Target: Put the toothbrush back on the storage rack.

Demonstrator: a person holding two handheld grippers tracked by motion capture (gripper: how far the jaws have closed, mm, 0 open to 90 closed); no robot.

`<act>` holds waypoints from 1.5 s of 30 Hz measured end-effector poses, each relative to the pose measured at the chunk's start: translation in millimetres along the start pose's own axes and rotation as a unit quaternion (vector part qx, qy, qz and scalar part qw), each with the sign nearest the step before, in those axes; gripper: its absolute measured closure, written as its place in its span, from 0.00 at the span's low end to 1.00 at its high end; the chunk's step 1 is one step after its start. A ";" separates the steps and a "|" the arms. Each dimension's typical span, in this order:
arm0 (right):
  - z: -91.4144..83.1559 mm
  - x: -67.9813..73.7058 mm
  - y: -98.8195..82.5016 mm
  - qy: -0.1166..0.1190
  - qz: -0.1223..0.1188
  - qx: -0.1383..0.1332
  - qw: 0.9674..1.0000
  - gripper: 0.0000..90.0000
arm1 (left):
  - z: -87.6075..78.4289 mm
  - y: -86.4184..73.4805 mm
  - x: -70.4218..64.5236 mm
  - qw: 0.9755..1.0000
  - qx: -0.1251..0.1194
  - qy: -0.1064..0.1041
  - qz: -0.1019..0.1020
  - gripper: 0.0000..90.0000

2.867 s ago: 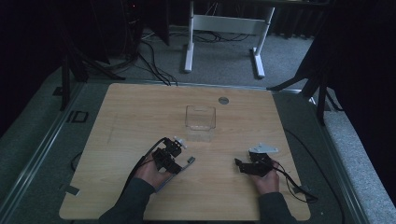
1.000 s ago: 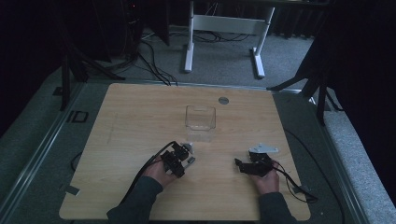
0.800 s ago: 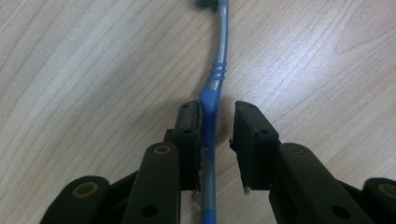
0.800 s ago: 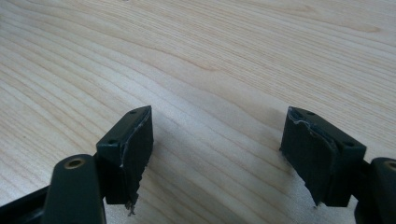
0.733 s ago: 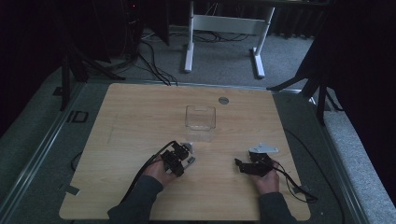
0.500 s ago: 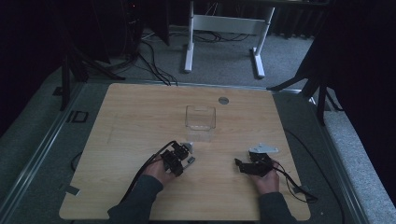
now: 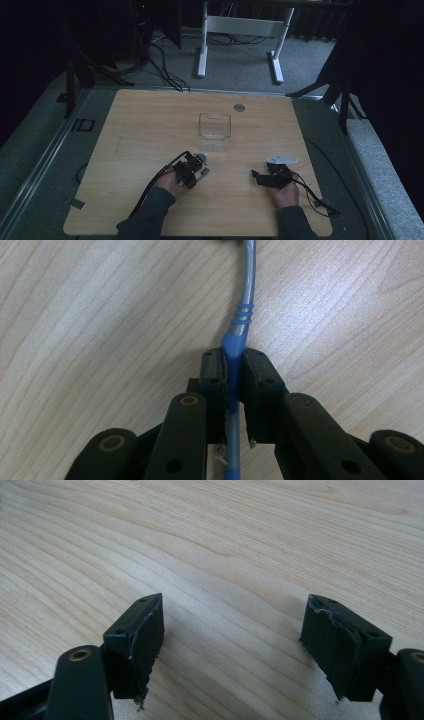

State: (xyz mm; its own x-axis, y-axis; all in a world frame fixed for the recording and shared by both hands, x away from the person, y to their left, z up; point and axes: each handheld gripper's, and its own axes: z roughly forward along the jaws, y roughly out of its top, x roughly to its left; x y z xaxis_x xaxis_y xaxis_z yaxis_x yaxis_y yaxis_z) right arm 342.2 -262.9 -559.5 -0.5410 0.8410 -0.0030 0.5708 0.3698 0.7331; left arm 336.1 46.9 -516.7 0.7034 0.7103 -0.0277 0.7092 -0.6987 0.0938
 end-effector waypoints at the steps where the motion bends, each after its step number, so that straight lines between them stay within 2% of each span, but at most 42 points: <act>1: 0.0 0.0 0.0 0.000 0.000 0.000 1.000 0.28 | 0.0 0.1 -0.2 1.000 0.000 0.000 0.000 0.89; 13: 0.0 0.0 0.0 0.000 0.000 0.000 1.000 0.28 | -0.3 -0.7 -0.6 1.000 0.000 0.001 0.008 0.91; 21: 0.0 0.0 0.0 0.000 0.000 0.000 1.000 0.28 | -6.4 -3.4 1.7 1.000 -0.013 0.007 -0.001 0.91; 45: 0.1 0.0 0.1 0.000 0.000 0.000 1.000 0.28 | -24.8 -8.1 7.1 0.999 -0.049 0.010 -0.011 0.91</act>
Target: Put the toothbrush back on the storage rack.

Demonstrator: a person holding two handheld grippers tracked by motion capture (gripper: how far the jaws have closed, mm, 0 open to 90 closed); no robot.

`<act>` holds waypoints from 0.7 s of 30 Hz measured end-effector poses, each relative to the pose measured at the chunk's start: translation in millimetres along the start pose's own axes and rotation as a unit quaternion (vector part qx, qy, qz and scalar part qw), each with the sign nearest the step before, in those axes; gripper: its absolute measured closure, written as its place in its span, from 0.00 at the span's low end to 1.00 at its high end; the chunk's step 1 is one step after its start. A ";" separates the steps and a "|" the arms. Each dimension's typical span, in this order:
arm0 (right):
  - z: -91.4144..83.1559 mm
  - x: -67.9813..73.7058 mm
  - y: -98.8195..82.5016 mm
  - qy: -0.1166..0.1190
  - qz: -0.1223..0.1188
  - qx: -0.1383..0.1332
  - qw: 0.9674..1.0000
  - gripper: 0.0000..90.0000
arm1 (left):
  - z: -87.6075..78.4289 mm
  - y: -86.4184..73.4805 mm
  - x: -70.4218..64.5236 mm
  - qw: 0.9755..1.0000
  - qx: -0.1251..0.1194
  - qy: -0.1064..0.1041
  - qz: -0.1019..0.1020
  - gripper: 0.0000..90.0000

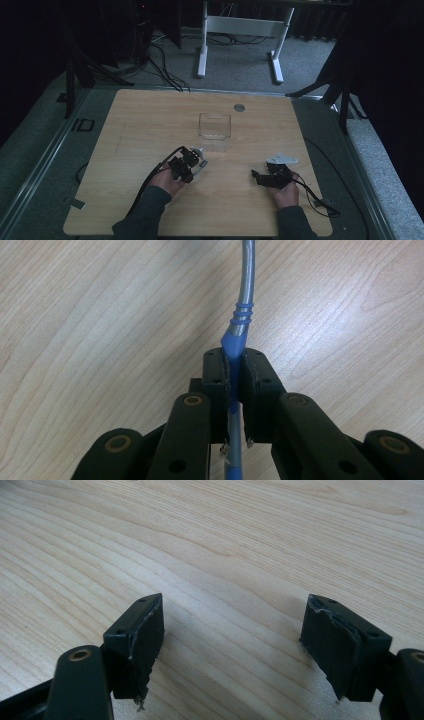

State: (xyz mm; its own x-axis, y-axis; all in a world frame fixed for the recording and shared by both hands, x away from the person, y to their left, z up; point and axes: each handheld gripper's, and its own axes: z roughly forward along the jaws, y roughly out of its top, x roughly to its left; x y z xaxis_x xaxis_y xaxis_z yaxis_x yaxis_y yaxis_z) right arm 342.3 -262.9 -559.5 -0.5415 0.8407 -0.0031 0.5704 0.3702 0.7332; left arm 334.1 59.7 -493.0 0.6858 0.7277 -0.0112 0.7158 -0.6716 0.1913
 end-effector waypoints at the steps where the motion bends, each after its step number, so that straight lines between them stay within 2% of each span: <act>1: 0.0 0.0 0.0 0.000 0.000 0.000 1.000 0.28 | -1.0 -0.2 0.6 1.000 -0.002 0.000 -0.001 0.91; 13: 0.0 0.0 0.0 0.000 0.000 0.000 1.000 0.28 | -12.4 -1.6 3.9 1.000 -0.029 -0.004 -0.012 0.91; 21: 0.0 0.0 0.0 0.000 0.000 0.000 1.000 0.28 | -14.3 -1.2 1.2 0.999 -0.035 -0.002 -0.010 0.91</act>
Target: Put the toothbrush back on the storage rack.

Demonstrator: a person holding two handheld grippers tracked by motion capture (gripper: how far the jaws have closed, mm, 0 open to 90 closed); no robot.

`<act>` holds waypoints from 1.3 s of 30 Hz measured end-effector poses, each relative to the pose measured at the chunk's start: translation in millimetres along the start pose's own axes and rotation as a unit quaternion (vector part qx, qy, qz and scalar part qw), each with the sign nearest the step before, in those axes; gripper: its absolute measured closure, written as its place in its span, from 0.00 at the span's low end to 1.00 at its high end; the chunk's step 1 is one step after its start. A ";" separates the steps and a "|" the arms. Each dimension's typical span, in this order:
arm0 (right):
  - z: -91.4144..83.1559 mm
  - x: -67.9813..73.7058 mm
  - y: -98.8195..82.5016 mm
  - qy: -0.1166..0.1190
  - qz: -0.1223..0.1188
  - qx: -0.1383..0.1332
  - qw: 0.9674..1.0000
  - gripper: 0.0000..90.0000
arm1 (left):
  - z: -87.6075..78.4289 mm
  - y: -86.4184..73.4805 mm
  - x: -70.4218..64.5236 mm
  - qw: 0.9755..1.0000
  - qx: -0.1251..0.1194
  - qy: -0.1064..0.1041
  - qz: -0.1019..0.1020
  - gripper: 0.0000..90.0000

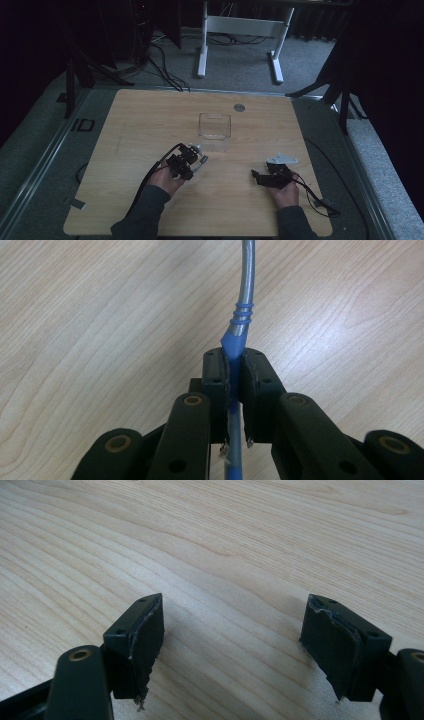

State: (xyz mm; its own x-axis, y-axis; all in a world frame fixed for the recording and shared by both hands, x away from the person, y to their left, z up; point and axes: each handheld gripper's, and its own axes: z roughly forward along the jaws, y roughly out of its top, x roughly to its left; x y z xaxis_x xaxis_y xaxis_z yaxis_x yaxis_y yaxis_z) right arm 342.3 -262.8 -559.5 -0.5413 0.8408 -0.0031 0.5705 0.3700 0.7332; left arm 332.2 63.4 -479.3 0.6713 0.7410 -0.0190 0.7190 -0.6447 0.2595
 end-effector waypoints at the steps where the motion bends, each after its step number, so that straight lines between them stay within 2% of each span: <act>1: 0.0 0.0 0.0 0.000 0.000 0.000 1.000 0.28 | -0.3 0.1 -0.2 1.000 -0.002 0.000 -0.001 0.91; 5: 0.0 0.0 0.0 0.000 0.000 0.000 1.000 0.28 | -2.9 -0.4 0.9 1.000 -0.008 0.002 0.001 0.91; 24: 0.0 0.1 0.0 0.000 0.001 0.000 1.000 0.28 | -14.7 -2.7 3.0 0.998 -0.059 0.000 -0.018 0.91; 29: 0.0 0.2 0.1 0.000 0.001 0.000 1.000 0.28 | -18.1 -3.0 3.5 0.997 -0.070 -0.010 -0.013 0.91; 39: 0.0 0.1 0.0 0.000 0.001 0.000 1.000 0.28 | -23.2 -2.9 2.4 0.995 -0.096 -0.016 -0.003 0.91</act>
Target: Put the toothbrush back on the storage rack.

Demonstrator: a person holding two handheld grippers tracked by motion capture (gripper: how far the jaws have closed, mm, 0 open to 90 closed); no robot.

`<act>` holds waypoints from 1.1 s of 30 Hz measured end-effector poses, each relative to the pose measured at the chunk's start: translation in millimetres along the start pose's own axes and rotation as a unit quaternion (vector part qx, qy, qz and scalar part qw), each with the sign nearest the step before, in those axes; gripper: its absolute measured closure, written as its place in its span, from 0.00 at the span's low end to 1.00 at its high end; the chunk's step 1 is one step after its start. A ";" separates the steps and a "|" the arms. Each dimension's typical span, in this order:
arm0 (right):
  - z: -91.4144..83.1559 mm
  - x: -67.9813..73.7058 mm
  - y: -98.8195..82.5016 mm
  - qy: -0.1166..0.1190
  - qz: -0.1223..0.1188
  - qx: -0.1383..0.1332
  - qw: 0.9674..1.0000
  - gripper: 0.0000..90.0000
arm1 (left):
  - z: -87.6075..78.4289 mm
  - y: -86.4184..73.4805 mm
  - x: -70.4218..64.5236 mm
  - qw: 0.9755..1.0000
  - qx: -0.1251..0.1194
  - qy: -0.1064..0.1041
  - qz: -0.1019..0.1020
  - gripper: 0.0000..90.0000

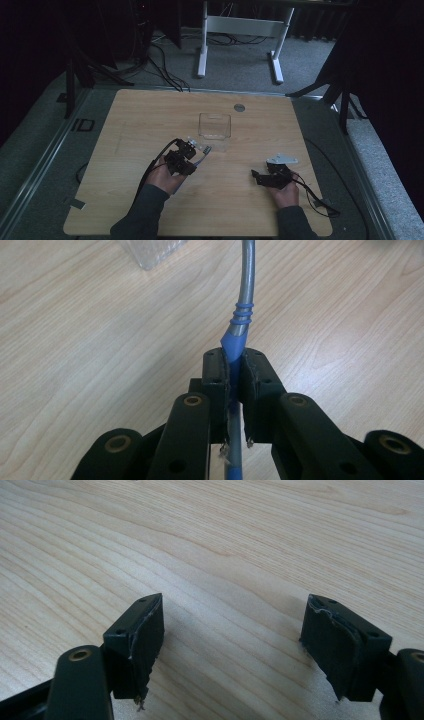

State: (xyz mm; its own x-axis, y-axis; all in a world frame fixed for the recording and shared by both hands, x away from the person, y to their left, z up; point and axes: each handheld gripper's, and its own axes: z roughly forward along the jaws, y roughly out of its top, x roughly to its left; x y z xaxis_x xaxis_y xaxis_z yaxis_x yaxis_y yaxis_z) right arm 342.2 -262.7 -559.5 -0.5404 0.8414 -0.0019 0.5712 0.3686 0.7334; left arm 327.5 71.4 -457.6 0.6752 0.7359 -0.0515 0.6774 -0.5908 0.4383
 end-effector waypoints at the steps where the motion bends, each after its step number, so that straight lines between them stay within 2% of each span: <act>1: 0.0 0.0 0.0 0.000 0.000 0.000 1.000 0.28 | -1.0 0.4 -0.3 1.000 -0.004 0.001 0.002 0.91; 7: 0.0 0.0 0.0 0.000 0.000 0.000 1.000 0.28 | -5.2 1.0 -0.4 1.000 -0.018 0.001 0.010 0.91; 14: 0.0 0.0 0.0 0.000 0.000 0.000 1.000 0.28 | -9.2 1.2 -1.3 0.999 -0.042 0.001 0.009 0.91; 23: 0.1 -0.1 0.0 0.000 -0.001 0.000 1.000 0.28 | -14.1 0.8 -4.5 0.997 -0.077 0.007 0.013 0.91; 33: 0.1 -0.1 0.0 0.000 -0.001 0.000 1.000 0.28 | -18.6 0.4 -4.6 0.995 -0.098 0.010 0.014 0.91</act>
State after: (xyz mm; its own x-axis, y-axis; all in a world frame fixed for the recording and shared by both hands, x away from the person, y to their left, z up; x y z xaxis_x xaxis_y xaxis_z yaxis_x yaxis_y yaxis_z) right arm 342.4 -262.8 -559.5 -0.5411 0.8410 -0.0036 0.5697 0.3697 0.7340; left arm 319.2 73.9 -440.5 0.6856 0.7277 -0.0198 0.5873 -0.5368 0.6057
